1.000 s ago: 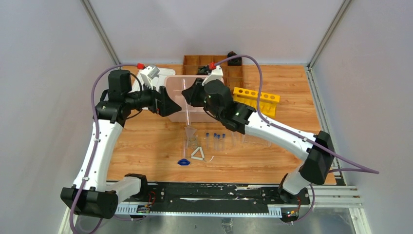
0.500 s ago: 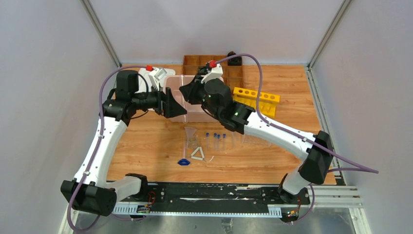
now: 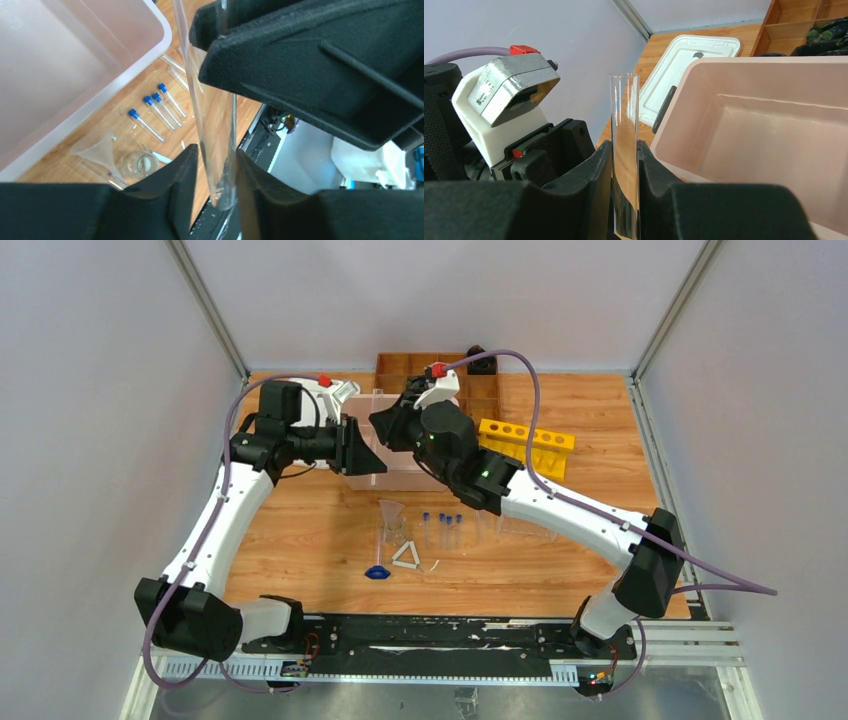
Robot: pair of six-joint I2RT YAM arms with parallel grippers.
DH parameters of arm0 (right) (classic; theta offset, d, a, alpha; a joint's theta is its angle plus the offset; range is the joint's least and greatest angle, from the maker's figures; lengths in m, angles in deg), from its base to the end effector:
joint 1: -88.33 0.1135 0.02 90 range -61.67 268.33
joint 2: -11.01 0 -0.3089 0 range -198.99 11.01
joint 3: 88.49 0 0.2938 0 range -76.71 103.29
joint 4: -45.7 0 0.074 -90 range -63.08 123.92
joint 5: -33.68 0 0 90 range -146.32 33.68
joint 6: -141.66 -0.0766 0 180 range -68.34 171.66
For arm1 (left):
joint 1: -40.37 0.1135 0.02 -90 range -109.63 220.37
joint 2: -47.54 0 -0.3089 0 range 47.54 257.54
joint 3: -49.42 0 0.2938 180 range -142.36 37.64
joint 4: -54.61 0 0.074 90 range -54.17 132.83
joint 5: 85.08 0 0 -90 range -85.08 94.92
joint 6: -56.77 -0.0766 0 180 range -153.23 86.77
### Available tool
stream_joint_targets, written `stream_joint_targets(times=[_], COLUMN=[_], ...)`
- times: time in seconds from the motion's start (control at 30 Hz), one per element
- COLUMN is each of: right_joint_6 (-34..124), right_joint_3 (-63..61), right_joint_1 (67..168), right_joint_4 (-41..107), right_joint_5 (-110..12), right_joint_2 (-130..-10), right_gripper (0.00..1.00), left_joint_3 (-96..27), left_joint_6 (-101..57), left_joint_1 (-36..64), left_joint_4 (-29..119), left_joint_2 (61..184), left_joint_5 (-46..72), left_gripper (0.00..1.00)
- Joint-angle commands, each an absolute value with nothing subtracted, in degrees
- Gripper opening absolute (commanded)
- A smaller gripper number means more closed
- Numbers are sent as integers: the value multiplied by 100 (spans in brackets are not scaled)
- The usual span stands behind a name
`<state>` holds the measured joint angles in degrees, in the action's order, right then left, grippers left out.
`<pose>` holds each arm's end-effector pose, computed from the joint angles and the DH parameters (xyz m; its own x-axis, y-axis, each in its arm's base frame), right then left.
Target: Organize the chemistry lab equipment
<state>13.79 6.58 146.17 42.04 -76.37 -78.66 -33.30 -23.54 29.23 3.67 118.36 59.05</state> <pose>0.2653 0.3726 0.4545 -0.3635 0.5053 -0.7827 -0.4937 0.6080 0.6218 0.2807 -0.1185 0.3910 -0.7322 0.0437 -0.6797 0.6163 0.4673 -0.6339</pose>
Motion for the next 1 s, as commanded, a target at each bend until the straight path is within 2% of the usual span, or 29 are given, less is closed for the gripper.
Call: stream_joint_targets(times=[0.0,0.07,0.1,0.17,0.2,0.23,0.33,0.4,0.53,0.6,0.73,0.83,0.97], right_joint_6=[1394,1411,1401,1319,1191,1068,882,936,1216,1403,1525,1525,1527], right_joint_3=[615,613,656,803,899,1014,1473,1837,2715,3101,3331,3369,3459], right_joint_1=[14704,14692,14680,14605,14524,14392,13978,13738,13597,13592,13579,13579,13532], right_joint_4=[4429,4355,4210,3788,3520,3202,2306,1882,1128,787,544,546,522], right_joint_5=[-7781,-7774,-7761,-7705,-7581,-7331,-6478,-5825,-4760,-4512,-4316,-4247,-4206], right_joint_2=[-7818,-7799,-7796,-7783,-7789,-7809,-8011,-8213,-8694,-8925,-9103,-9131,-9155], right_gripper=[0,3,10,33,50,56,64,73,80,80,61,53,47], left_joint_3=[-3509,-3505,-3505,-3498,-3496,-3492,-3488,-3479,-3495,-3496,-3449,-3403,-3368], left_joint_6=[-2432,-2473,-2498,-2563,-2619,-2673,-2875,-2992,-3245,-3313,-3537,-3604,-3702], left_joint_1=[2877,2877,2877,2877,2877,2877,2877,2877,2877,2877,2877,2877,2877], left_joint_4=[407,405,402,403,406,409,406,402,247,143,56,55,4], left_joint_2=[11906,11915,11910,11902,11879,11857,11808,11786,11813,11839,11826,11789,11755], left_joint_5=[6093,6076,6062,6012,5997,5950,5861,5842,5763,5754,5731,5667,5652], left_gripper=[31,24,20,12,9,7,0,0,0,0,0,0,0])
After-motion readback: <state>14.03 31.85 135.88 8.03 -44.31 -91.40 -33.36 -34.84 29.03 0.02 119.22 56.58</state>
